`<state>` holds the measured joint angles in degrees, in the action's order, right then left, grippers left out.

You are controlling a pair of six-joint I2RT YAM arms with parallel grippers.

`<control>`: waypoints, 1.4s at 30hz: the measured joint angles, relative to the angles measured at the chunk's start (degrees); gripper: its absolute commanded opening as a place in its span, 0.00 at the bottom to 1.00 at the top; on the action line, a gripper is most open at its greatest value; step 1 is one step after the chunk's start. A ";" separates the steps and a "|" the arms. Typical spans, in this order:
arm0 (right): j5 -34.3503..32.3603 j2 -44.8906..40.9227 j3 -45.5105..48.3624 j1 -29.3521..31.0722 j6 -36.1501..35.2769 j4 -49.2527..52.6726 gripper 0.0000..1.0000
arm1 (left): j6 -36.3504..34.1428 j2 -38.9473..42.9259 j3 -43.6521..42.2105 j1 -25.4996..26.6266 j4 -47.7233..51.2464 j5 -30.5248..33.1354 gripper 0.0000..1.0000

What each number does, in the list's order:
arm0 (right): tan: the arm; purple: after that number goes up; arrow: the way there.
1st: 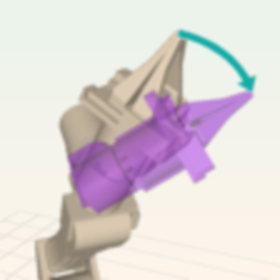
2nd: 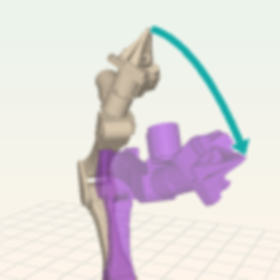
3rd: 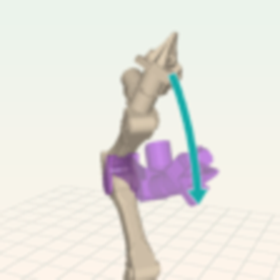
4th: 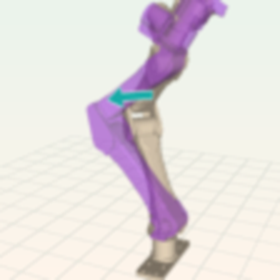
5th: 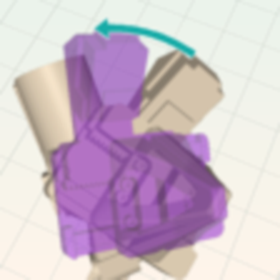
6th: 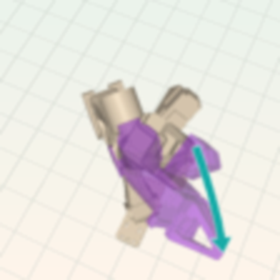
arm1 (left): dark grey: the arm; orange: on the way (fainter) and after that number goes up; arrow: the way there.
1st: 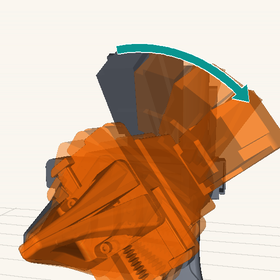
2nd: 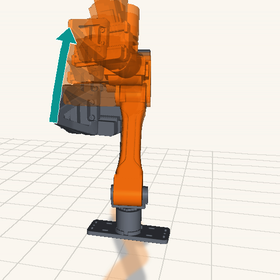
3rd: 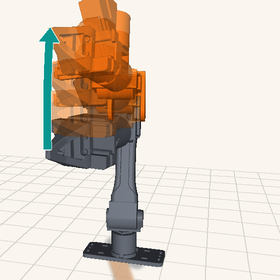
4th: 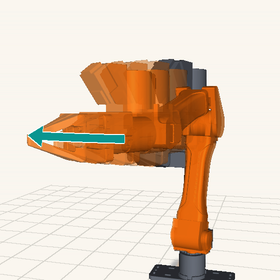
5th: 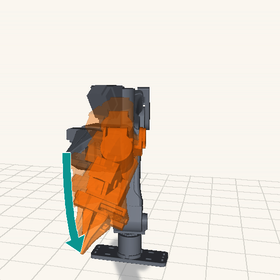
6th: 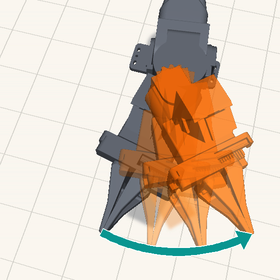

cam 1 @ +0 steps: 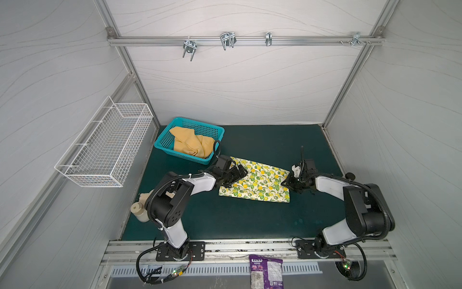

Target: Fold and stack the skirts

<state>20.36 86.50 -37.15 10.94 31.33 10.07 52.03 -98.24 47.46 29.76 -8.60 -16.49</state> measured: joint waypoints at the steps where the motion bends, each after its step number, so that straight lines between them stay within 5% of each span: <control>1: -0.24 -0.22 -0.09 0.07 -0.13 0.83 0.10 | 0.00 0.00 0.00 0.00 -0.04 -0.07 0.99; 6: -1.97 -1.73 -2.69 0.37 -2.05 5.95 0.01 | -0.04 0.00 0.00 0.00 -0.04 -0.42 0.99; 25: -10.86 -3.61 -23.06 4.35 -9.18 24.28 0.01 | 0.13 0.57 1.18 2.47 2.25 -2.01 0.98; 42: 3.65 4.00 -31.39 9.46 3.54 24.28 0.02 | 2.16 -1.62 -0.37 3.04 -4.83 -2.97 0.98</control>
<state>24.01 90.50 -68.53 20.40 34.87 34.35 54.19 -99.85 47.09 32.80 -13.43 -19.46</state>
